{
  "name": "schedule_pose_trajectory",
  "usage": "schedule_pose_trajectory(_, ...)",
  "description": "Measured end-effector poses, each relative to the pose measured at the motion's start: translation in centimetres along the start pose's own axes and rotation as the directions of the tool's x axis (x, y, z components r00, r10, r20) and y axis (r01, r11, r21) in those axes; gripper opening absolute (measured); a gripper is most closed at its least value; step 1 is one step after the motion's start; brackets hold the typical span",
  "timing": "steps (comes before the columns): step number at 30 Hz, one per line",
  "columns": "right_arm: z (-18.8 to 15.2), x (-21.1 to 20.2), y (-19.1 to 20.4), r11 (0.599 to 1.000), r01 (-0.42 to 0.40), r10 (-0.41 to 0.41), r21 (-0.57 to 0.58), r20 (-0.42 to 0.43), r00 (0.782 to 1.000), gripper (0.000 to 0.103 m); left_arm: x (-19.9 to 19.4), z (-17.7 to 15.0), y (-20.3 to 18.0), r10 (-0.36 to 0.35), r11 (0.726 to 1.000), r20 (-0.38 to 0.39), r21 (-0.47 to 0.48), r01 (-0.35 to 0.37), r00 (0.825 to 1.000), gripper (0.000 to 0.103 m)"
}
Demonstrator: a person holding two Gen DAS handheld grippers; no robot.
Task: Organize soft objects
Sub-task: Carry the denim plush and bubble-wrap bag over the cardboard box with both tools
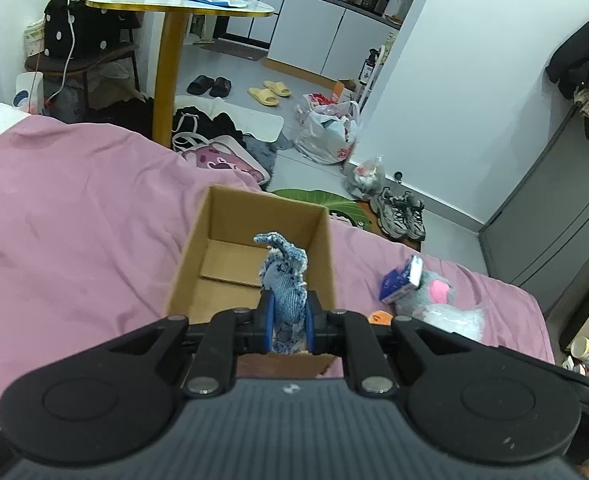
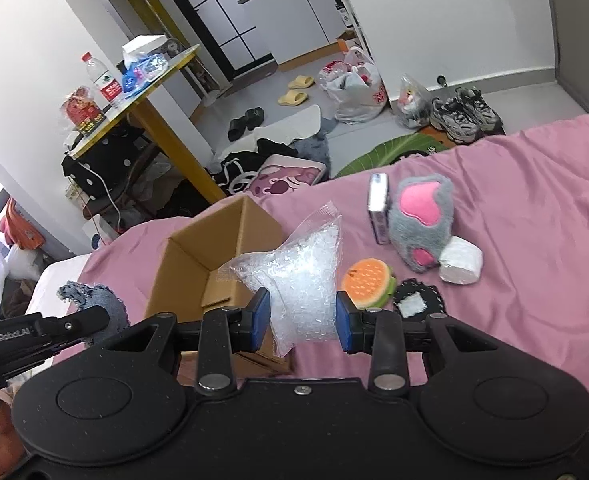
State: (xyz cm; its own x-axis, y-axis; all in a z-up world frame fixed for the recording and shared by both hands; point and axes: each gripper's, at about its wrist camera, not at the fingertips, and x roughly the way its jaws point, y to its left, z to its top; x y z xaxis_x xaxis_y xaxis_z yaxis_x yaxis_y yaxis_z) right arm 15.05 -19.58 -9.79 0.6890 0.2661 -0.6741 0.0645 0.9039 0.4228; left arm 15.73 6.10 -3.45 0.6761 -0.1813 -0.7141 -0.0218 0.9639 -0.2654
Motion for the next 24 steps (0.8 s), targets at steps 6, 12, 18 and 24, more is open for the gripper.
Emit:
schedule_pose_trajectory(6, 0.7, -0.4, 2.1, 0.999, -0.022, 0.023, -0.026, 0.025, 0.999, 0.034, 0.1, 0.9, 1.4, -0.005, 1.000, 0.003, -0.010, 0.005, 1.000, 0.014)
schedule_pose_trajectory(12, 1.6, -0.5, 3.3, 0.999, -0.028, 0.030, -0.042, 0.048, 0.998, 0.034, 0.7, 1.5, 1.6, -0.013, 1.000, 0.006, -0.003, 0.013, 1.000, 0.014)
schedule_pose_trajectory(18, 2.2, -0.1, 4.2, 0.998, -0.033, 0.036, -0.058, 0.058, 0.998, 0.034, 2.2, 2.3, 1.7, -0.005, 1.000, 0.005, -0.013, 0.005, 1.000, 0.014)
schedule_pose_trajectory(24, 2.7, 0.8, 4.7, 0.998, -0.037, 0.041, -0.060, 0.058, 0.997, 0.034, 3.7, 4.2, 1.5, 0.012, 1.000, 0.019, -0.022, -0.012, 1.000, 0.014)
